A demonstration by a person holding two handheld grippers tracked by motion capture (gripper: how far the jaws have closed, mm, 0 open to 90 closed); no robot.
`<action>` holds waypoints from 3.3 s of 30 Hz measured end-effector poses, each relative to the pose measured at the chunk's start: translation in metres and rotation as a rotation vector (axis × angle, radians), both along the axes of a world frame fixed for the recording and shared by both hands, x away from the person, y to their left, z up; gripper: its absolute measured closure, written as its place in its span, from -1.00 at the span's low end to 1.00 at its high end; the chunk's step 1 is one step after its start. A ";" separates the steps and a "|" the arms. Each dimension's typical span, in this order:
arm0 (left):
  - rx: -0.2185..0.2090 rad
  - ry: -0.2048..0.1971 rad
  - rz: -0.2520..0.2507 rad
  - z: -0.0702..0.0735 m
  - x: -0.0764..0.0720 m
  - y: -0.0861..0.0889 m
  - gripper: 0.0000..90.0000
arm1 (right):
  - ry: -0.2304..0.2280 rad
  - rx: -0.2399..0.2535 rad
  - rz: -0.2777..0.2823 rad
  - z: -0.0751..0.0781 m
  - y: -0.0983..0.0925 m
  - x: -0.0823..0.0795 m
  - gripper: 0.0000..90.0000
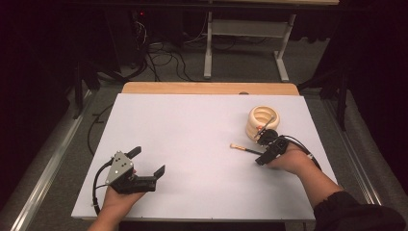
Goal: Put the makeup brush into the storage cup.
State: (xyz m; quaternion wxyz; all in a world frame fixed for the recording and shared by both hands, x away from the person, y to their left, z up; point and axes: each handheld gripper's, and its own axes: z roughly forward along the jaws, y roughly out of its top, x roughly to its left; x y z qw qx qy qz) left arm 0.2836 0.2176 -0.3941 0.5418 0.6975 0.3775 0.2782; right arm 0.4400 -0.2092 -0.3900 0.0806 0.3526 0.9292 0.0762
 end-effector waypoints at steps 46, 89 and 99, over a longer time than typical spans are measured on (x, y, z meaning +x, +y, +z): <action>0.004 -0.001 -0.007 0.000 0.000 0.000 -1.00 | 0.042 0.023 0.035 -0.001 0.004 -0.009 0.63; 0.001 0.001 -0.008 -0.001 0.000 -0.001 -1.00 | 0.046 -0.027 0.087 -0.003 0.012 -0.010 0.93; -0.001 0.003 -0.007 -0.001 0.001 0.000 -1.00 | 0.033 -0.035 0.099 -0.001 0.013 -0.012 0.93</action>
